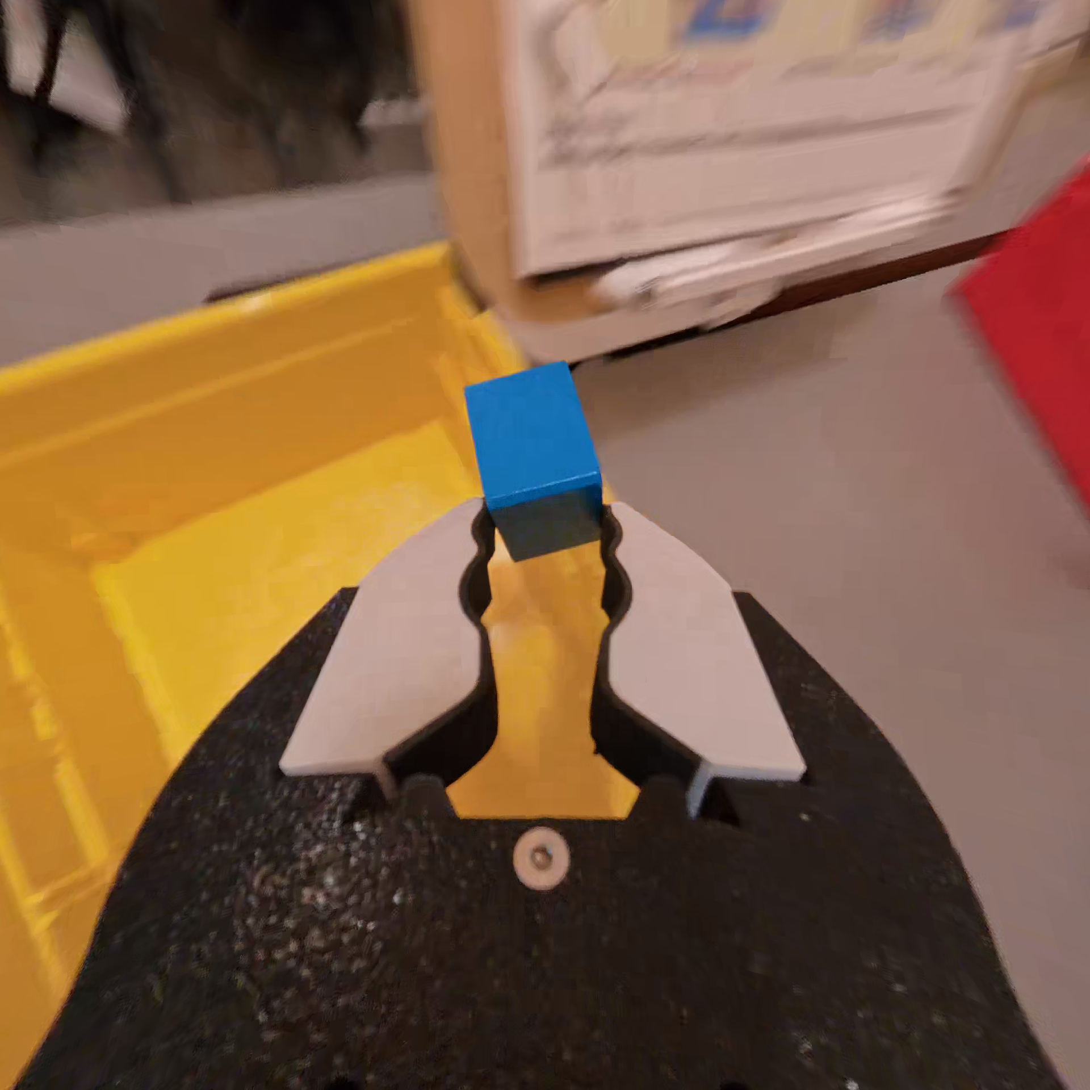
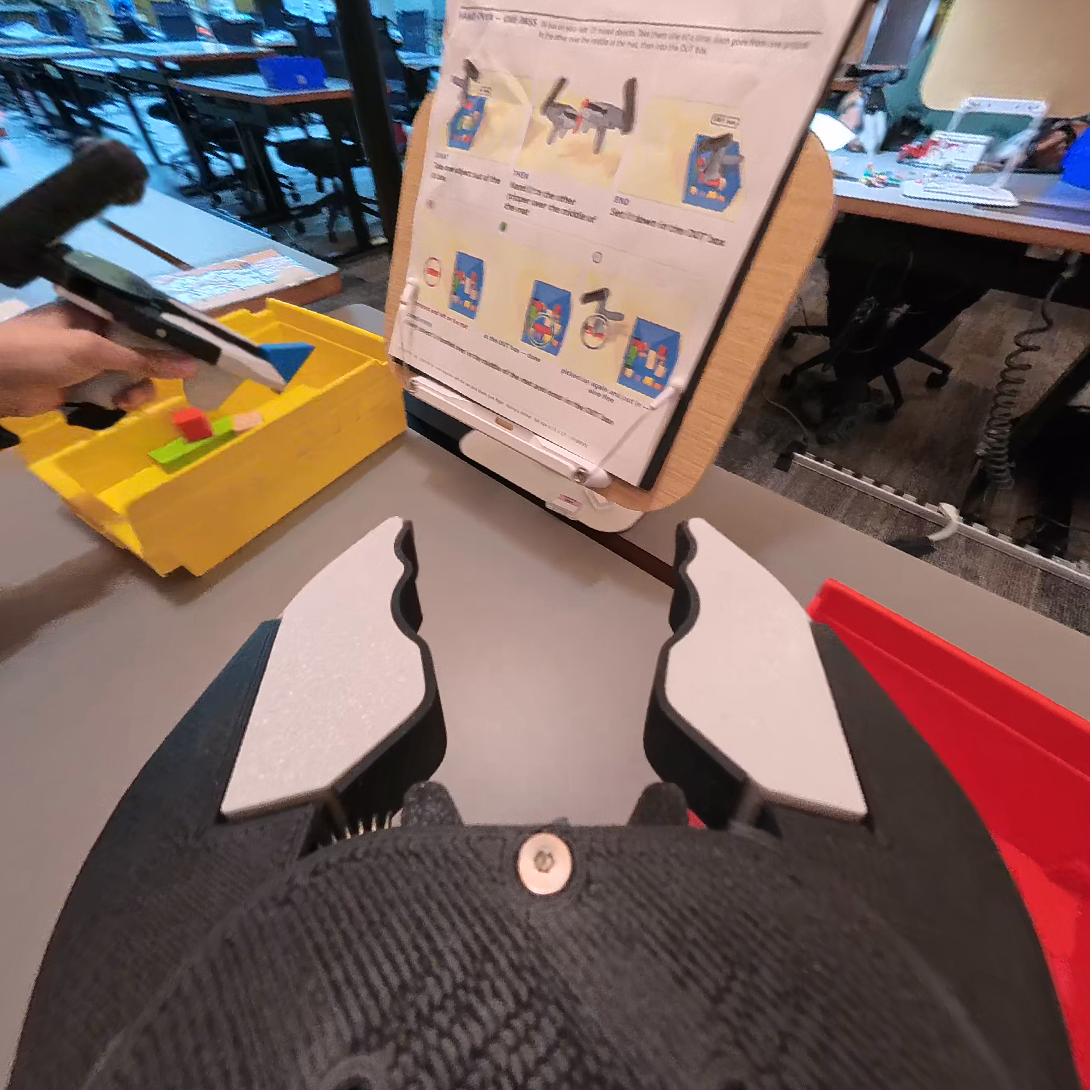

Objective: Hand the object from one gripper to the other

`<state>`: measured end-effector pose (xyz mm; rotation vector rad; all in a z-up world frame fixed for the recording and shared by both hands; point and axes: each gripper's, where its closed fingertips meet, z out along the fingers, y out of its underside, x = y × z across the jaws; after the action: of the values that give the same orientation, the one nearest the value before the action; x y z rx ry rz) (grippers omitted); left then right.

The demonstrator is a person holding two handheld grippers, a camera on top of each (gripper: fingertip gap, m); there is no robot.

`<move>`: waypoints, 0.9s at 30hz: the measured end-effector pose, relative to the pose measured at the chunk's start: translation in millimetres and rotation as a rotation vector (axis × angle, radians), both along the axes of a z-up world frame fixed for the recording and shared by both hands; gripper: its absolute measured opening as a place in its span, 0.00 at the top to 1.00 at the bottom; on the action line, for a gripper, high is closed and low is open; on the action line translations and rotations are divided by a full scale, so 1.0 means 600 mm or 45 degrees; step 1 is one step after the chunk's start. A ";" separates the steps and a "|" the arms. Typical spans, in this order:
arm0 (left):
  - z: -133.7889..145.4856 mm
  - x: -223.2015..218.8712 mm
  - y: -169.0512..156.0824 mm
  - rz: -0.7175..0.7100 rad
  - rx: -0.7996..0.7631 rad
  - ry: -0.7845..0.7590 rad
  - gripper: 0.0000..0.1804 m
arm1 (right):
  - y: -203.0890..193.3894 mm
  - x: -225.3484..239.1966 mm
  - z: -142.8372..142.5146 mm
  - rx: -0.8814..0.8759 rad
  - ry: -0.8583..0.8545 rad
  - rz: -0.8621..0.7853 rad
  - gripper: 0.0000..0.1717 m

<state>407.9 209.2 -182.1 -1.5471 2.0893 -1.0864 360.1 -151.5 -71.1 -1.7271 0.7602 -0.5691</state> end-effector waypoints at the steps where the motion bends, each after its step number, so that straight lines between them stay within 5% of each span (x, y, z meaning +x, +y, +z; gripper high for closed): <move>1: 0.032 -0.016 -0.027 -0.085 -0.083 -0.103 0.81 | 0.014 -0.006 0.003 0.027 0.000 0.055 0.51; 6: 0.139 -0.138 -0.159 -0.521 -0.462 -0.486 0.81 | 0.134 -0.083 0.041 0.294 0.019 0.571 0.51; 12: 0.160 -0.259 -0.252 -0.877 -0.540 -0.768 0.81 | 0.262 -0.179 0.047 0.345 0.025 1.023 0.53; 27: 0.157 -0.324 -0.284 -1.051 -0.579 -0.834 0.81 | 0.358 -0.251 0.018 0.407 0.086 1.358 0.67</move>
<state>213.3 38.7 -87.7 -0.2551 2.0559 -2.0957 209.3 63.1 -60.3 -1.5786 -0.0954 0.3297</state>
